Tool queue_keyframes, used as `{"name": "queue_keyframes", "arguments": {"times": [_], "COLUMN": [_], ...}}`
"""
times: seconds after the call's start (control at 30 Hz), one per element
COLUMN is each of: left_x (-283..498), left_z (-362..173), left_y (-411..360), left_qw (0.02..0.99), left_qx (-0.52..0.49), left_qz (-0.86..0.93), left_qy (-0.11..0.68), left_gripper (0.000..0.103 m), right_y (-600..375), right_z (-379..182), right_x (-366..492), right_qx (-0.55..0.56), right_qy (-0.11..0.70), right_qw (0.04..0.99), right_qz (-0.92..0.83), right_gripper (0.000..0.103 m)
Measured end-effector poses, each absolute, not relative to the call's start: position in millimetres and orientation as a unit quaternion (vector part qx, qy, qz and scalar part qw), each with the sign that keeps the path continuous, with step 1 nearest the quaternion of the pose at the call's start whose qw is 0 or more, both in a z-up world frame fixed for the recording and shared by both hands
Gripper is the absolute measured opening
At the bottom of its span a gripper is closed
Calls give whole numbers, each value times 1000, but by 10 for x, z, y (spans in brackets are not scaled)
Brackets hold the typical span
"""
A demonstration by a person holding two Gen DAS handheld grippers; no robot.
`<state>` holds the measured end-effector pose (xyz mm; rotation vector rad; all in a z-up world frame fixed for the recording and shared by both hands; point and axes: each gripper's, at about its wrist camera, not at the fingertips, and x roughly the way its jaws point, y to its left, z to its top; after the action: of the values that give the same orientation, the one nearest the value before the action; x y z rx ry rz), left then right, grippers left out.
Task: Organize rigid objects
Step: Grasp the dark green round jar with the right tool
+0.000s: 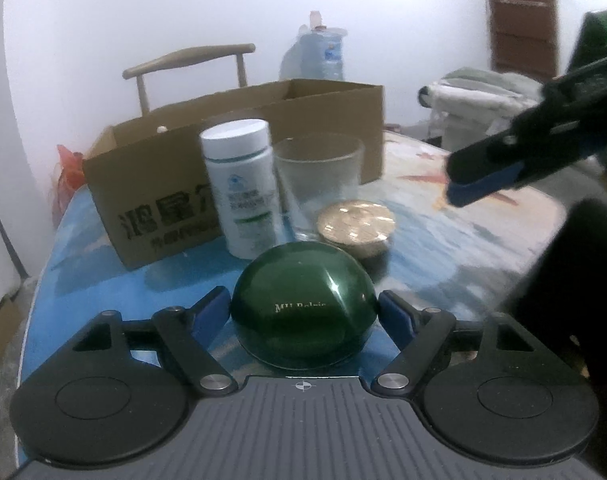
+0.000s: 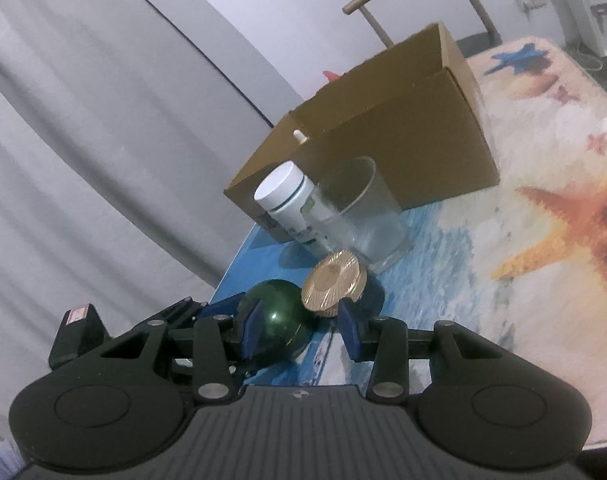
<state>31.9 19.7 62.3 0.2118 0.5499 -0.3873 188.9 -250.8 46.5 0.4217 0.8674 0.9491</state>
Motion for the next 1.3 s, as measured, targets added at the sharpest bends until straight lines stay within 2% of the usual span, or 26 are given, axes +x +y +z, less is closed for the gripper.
{"name": "queue_keyframes", "arguments": {"times": [0.3, 0.43, 0.77, 0.83, 1.07, 1.27, 1.3], "left_x": [184, 159, 179, 202, 270, 318, 325], "left_z": [587, 585, 547, 540, 519, 491, 488], "left_y": [-46, -165, -473, -532, -666, -781, -799], "left_qw": [939, 935, 933, 933, 931, 932, 932], "left_qx": [104, 106, 108, 109, 110, 108, 105], "left_qz": [-206, -221, -243, -246, -256, -262, -262], "left_qy": [257, 256, 242, 240, 235, 227, 226], "left_gripper": [80, 80, 80, 80, 80, 80, 80], "right_y": [-2516, -2541, -2617, -2649, -2806, -2890, -2898], "right_z": [467, 450, 334, 328, 291, 253, 250], "right_x": [1766, 1741, 1758, 1764, 1820, 1876, 1882], "right_qx": [192, 192, 201, 201, 212, 213, 214], "right_qy": [399, 399, 411, 409, 406, 407, 407], "right_qw": [777, 779, 774, 778, 786, 793, 793], "right_qz": [447, 443, 437, 433, 416, 400, 399], "right_gripper": [44, 55, 56, 62, 63, 67, 70]}}
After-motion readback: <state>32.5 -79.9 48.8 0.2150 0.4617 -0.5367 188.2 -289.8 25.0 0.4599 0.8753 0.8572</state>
